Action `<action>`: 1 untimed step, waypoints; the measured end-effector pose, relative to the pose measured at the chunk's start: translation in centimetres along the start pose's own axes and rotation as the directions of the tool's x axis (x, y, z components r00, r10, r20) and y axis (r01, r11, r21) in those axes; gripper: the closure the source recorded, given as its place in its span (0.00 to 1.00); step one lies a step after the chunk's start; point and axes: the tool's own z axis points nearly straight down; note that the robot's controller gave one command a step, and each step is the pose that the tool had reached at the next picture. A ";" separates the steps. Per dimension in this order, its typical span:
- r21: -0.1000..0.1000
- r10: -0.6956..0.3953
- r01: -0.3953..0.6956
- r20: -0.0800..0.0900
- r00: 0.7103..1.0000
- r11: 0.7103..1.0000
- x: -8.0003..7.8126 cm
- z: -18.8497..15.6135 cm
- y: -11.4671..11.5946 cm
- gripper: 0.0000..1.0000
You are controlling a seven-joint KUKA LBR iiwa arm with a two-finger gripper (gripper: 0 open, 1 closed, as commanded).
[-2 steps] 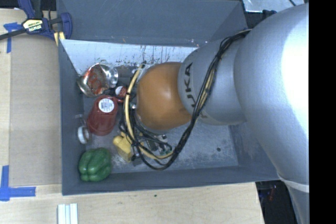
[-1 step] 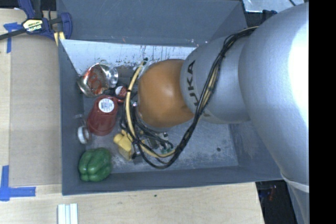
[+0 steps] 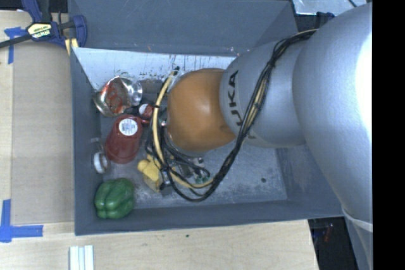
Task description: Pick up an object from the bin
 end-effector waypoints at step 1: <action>0.000 0.001 -0.001 0.003 1.000 1.000 -0.1 -1.3 0.0 1.00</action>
Offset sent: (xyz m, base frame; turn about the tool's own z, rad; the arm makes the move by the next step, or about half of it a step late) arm 0.0001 0.0001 0.0178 0.0000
